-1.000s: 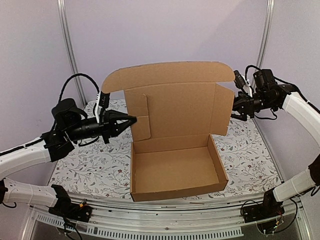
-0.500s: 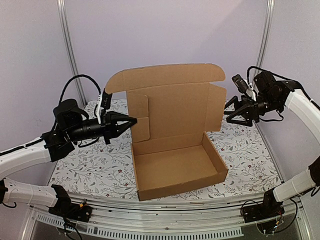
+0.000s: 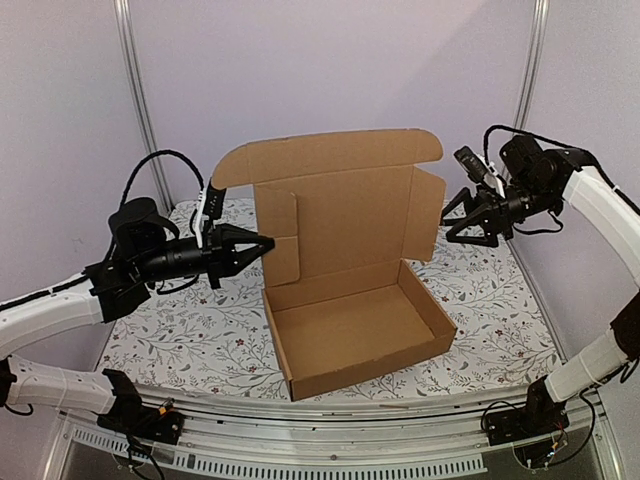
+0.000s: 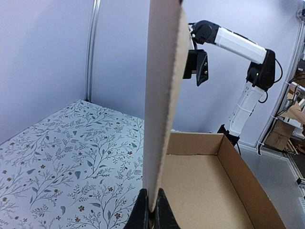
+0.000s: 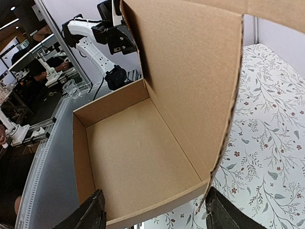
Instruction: Fold the paper box
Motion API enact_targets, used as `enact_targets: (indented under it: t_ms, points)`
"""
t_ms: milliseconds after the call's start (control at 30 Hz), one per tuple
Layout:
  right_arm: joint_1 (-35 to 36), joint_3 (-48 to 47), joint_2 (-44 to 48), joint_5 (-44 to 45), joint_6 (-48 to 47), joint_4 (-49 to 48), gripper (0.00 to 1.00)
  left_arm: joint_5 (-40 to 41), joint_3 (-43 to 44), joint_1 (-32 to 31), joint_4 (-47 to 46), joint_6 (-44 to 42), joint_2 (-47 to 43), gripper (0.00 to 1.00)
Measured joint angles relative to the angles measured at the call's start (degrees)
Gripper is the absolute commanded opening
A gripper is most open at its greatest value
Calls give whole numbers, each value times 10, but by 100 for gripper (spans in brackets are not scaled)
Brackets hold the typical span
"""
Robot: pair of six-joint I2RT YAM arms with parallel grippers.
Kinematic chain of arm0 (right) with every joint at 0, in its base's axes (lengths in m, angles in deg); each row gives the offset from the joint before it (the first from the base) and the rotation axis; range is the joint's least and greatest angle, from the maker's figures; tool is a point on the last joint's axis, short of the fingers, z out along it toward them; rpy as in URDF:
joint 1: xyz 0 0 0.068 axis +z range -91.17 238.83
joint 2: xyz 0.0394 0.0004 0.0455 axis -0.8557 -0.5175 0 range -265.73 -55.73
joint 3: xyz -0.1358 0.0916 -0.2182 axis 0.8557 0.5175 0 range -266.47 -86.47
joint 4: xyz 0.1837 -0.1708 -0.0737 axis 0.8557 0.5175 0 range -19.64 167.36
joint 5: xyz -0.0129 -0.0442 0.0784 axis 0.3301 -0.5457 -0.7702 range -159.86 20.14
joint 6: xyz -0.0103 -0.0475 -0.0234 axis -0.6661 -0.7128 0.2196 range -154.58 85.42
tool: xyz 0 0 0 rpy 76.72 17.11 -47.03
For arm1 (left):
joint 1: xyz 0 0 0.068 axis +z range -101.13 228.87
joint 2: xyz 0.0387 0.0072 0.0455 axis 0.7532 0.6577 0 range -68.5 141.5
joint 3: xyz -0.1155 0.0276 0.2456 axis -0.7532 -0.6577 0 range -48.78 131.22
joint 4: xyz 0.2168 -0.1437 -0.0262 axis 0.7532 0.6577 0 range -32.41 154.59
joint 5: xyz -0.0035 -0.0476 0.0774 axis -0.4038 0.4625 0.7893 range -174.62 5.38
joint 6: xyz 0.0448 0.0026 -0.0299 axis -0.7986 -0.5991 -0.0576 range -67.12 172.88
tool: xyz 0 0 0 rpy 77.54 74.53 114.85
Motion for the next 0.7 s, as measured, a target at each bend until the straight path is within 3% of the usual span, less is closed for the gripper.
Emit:
enact_targets:
  t_ms: [367,700]
  points:
    - [-137,-41,2,15,-40,32,60,-51,2,7,34,-12,-29,0]
    - [-105,-3,-54,45,89,-130,62,-74,2,7,21,1,-20,0]
